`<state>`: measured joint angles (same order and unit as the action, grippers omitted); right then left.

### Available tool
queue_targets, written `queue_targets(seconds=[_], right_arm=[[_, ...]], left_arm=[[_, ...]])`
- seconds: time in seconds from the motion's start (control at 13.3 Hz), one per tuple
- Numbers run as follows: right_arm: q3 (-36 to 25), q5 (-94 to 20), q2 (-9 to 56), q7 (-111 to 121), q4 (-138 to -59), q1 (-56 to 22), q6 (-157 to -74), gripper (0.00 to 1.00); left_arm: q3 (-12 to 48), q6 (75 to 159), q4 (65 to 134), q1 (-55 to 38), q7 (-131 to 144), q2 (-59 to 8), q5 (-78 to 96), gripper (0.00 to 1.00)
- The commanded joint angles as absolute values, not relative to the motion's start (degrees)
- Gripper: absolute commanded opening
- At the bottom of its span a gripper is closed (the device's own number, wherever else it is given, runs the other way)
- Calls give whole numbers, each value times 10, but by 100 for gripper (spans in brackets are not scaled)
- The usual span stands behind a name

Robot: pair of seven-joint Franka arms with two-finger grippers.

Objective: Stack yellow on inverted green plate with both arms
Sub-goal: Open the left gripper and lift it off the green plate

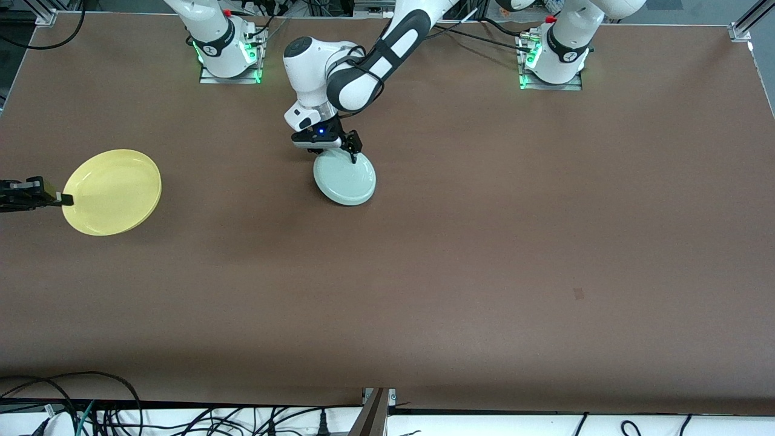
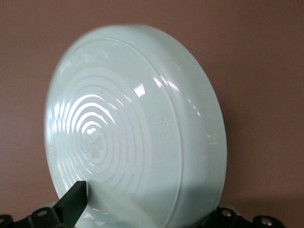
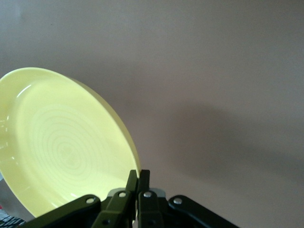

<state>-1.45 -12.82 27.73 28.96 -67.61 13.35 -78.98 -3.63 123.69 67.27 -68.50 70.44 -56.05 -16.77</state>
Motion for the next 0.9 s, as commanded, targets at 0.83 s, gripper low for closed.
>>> queue_targets(seconds=[0.83], right_arm=[[-17, -128, 282, 301, -671, 142, -779, 0]], left_arm=[[114, 1323, 740, -508, 420, -530, -142, 100]])
